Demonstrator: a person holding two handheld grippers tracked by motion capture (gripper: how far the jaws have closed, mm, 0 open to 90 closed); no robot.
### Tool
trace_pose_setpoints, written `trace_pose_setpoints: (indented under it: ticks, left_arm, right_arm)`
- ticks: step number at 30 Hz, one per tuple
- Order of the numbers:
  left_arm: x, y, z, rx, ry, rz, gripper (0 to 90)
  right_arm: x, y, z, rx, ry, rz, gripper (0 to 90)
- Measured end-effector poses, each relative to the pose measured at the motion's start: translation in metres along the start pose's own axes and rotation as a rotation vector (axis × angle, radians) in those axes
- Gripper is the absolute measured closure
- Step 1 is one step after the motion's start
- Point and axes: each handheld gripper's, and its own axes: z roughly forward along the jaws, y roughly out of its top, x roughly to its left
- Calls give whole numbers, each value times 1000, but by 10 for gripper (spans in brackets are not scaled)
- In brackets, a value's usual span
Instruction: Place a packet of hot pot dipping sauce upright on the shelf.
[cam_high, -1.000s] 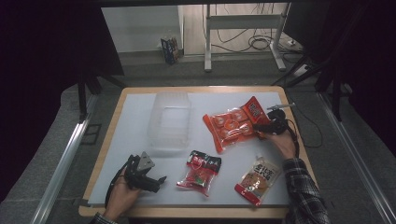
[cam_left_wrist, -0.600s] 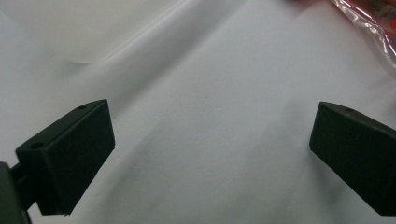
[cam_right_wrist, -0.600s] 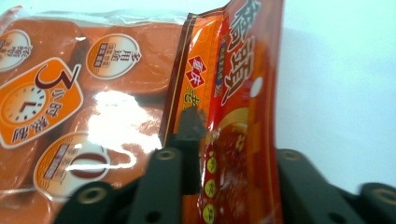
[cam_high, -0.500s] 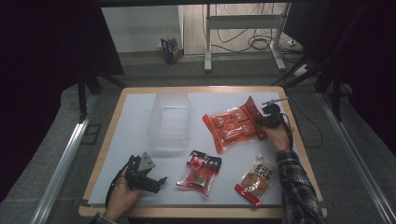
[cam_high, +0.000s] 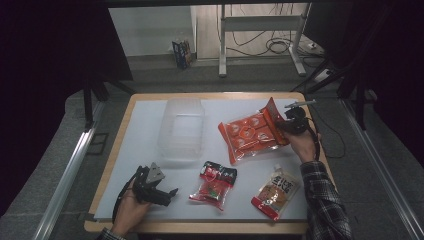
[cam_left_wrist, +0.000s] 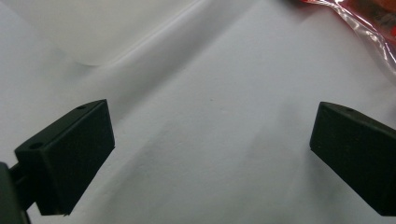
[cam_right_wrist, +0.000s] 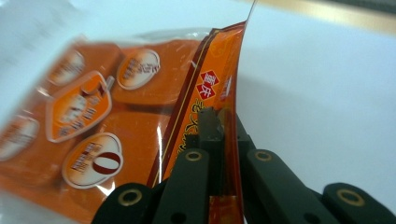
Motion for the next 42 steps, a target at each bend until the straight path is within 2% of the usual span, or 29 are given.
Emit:
trace_pose_setpoints:
  ticks: [1,4,5,6,7,13,17,20,24,25,32,35,39,42]
  left_arm:
    - [0,0,0,1,3,1,0]
    - [0,0,0,-2,5,0,0]
    - [0,0,-1,-4,6,0,0]
    - [0,0,-1,-5,6,0,0]
    - [0,0,-1,-6,7,0,0]
    - [0,0,-1,-3,6,-1,0]
    - [-1,0,-1,-2,5,0,0]
    - [0,0,-1,-2,5,3,0]
    - [-1,0,-1,-1,4,2,0]
    - [-1,0,-1,-2,4,3,0]
    - [0,0,-1,-6,5,2,0]
    - [0,0,-2,-6,7,8,0]
    - [0,0,-2,-7,7,7,0]
    - [0,0,-2,-9,8,5,0]
  right_arm:
    - [5,8,-10,-31,14,-4,885]
    - [12,16,-20,-54,24,-27,885]
    - [20,25,-29,-72,32,-43,885]
    - [20,25,-29,-72,32,-43,885]
    - [27,33,-37,-93,45,-50,885]
    - [43,52,-53,-129,91,-46,885]
    - [51,60,-57,-125,102,-61,885]
    - [63,71,-58,-131,133,-60,885]
    - [74,79,-60,-133,150,-75,885]
    - [81,84,-61,-134,164,-86,886]
    - [105,102,-68,-152,216,-140,887]
    - [115,108,-69,-156,228,-157,887]
    - [123,115,-70,-159,217,-176,888]
    - [126,121,-71,-174,221,-163,888]
